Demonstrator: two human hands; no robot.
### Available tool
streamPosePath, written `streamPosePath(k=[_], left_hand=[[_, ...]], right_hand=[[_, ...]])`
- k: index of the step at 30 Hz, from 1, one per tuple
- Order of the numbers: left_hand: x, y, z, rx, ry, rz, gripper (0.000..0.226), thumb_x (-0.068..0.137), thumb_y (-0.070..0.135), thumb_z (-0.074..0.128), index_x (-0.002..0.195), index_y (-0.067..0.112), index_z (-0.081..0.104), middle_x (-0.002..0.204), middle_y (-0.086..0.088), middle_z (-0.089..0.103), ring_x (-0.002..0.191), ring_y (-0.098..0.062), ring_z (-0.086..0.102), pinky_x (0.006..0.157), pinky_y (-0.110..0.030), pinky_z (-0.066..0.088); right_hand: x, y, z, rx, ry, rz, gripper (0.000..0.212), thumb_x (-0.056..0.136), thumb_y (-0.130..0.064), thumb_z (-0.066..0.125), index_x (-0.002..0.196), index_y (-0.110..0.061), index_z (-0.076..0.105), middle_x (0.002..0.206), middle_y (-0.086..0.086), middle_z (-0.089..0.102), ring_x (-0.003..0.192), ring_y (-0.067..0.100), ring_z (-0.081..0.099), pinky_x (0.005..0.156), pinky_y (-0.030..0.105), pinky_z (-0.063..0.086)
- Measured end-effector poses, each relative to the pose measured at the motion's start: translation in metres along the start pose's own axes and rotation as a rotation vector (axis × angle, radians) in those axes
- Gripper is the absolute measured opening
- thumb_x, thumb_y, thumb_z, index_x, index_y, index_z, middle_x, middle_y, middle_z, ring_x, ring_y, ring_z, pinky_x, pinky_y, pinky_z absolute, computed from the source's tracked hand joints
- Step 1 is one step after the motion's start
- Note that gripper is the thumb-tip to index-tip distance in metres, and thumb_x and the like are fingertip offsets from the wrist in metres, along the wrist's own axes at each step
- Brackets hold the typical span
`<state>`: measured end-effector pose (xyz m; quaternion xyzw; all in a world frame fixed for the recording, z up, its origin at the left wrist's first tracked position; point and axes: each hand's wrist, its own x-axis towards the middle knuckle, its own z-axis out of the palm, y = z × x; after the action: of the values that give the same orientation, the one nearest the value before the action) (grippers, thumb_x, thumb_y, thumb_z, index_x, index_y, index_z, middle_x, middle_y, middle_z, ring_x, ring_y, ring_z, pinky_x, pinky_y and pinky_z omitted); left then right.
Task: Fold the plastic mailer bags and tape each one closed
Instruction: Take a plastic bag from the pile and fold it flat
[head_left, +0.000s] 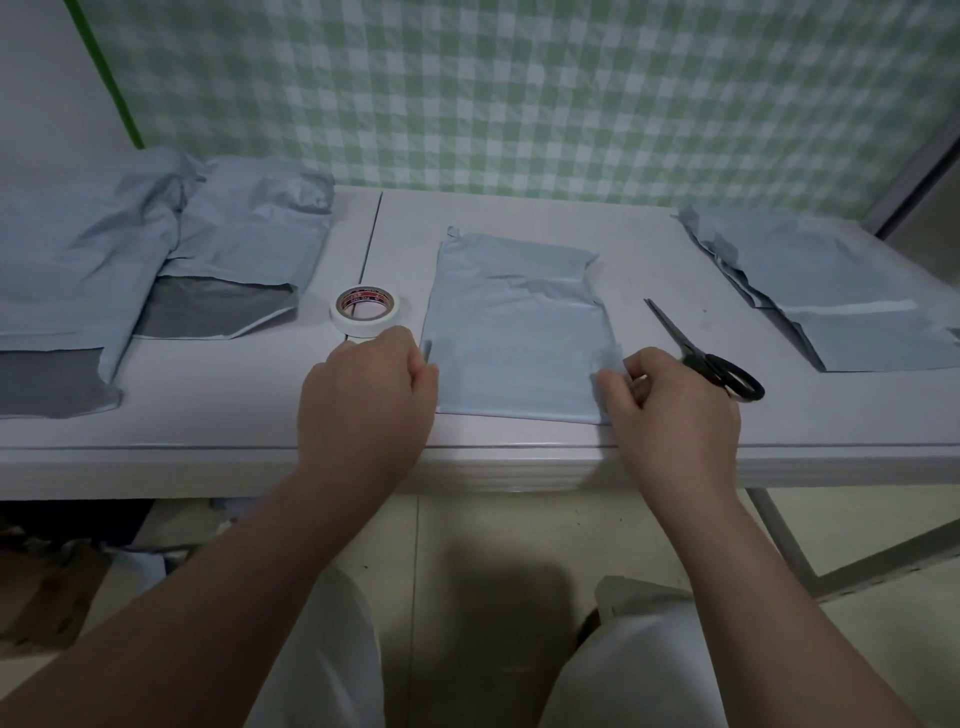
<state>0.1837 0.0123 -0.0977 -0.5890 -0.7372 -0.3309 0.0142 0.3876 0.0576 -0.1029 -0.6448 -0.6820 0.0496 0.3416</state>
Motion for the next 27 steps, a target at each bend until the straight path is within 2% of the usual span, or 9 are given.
streamPosePath(k=[4, 6, 8, 10, 11, 13, 16, 27], left_hand=[[0.001, 0.001, -0.001, -0.028, 0.010, -0.041, 0.015, 0.083, 0.015, 0.057, 0.072, 0.015, 0.047, 0.064, -0.005, 0.053, 0.070, -0.030, 0.050, 0.064, -0.039, 0.041], [0.001, 0.002, -0.002, -0.020, 0.043, -0.002, 0.010, 0.080, 0.009, 0.057, 0.084, 0.015, 0.052, 0.078, -0.005, 0.057, 0.076, -0.026, 0.048, 0.067, -0.037, 0.039], [0.001, 0.003, 0.000, 0.019, 0.049, 0.172, 0.024, 0.075, 0.000, 0.054, 0.093, 0.014, 0.060, 0.089, -0.006, 0.063, 0.080, -0.026, 0.050, 0.072, -0.035, 0.038], [-0.001, 0.000, 0.003, 0.073, 0.003, 0.370, 0.033, 0.071, -0.002, 0.052, 0.096, 0.014, 0.068, 0.094, -0.003, 0.070, 0.084, -0.025, 0.062, 0.089, -0.035, 0.045], [-0.004, -0.001, 0.003, 0.128, -0.049, 0.443, 0.035, 0.073, 0.001, 0.051, 0.100, 0.015, 0.069, 0.099, -0.002, 0.071, 0.089, -0.023, 0.066, 0.096, -0.038, 0.044], [-0.010, -0.003, 0.000, 0.242, -0.188, 0.522, 0.038, 0.085, 0.015, 0.040, 0.116, 0.017, 0.062, 0.118, -0.003, 0.066, 0.107, -0.020, 0.063, 0.099, -0.044, 0.042], [-0.017, -0.004, -0.007, 0.304, -0.361, 0.505, 0.052, 0.094, 0.037, 0.024, 0.138, 0.018, 0.044, 0.142, -0.008, 0.047, 0.130, -0.026, 0.046, 0.103, -0.045, 0.039], [-0.019, -0.003, -0.006, 0.351, -0.366, 0.489, 0.059, 0.094, 0.047, 0.023, 0.138, 0.016, 0.047, 0.141, -0.013, 0.048, 0.127, -0.031, 0.048, 0.102, -0.047, 0.039]], right_hand=[[0.000, -0.002, 0.000, -0.041, -0.010, -0.008, 0.016, 0.091, -0.029, 0.053, 0.082, -0.017, 0.061, 0.066, 0.004, 0.062, 0.071, 0.029, 0.055, 0.075, 0.038, 0.038], [0.000, -0.002, -0.001, -0.056, -0.019, -0.007, 0.017, 0.092, -0.029, 0.053, 0.085, -0.017, 0.062, 0.068, 0.004, 0.062, 0.072, 0.028, 0.055, 0.075, 0.037, 0.036], [0.001, -0.002, -0.002, -0.070, -0.023, -0.009, 0.016, 0.092, -0.030, 0.053, 0.086, -0.018, 0.062, 0.068, 0.003, 0.061, 0.072, 0.028, 0.053, 0.074, 0.035, 0.034], [0.001, -0.003, -0.002, -0.081, -0.024, -0.009, 0.015, 0.093, -0.031, 0.053, 0.086, -0.020, 0.061, 0.066, 0.001, 0.057, 0.070, 0.025, 0.049, 0.073, 0.033, 0.030], [0.000, -0.004, -0.002, -0.083, -0.024, -0.009, 0.015, 0.093, -0.031, 0.053, 0.086, -0.021, 0.061, 0.066, -0.001, 0.055, 0.069, 0.023, 0.047, 0.074, 0.033, 0.030], [0.000, -0.004, -0.003, -0.078, -0.017, -0.013, 0.016, 0.093, -0.031, 0.053, 0.088, -0.020, 0.062, 0.065, -0.001, 0.054, 0.068, 0.022, 0.047, 0.075, 0.034, 0.033], [0.000, -0.005, -0.002, -0.074, -0.027, -0.005, 0.016, 0.093, -0.032, 0.053, 0.090, -0.019, 0.063, 0.067, -0.001, 0.056, 0.069, 0.023, 0.050, 0.076, 0.035, 0.036], [-0.004, -0.012, -0.006, -0.053, -0.035, 0.024, 0.015, 0.094, -0.031, 0.053, 0.080, -0.025, 0.051, 0.065, -0.002, 0.056, 0.065, 0.023, 0.050, 0.074, 0.036, 0.037]])
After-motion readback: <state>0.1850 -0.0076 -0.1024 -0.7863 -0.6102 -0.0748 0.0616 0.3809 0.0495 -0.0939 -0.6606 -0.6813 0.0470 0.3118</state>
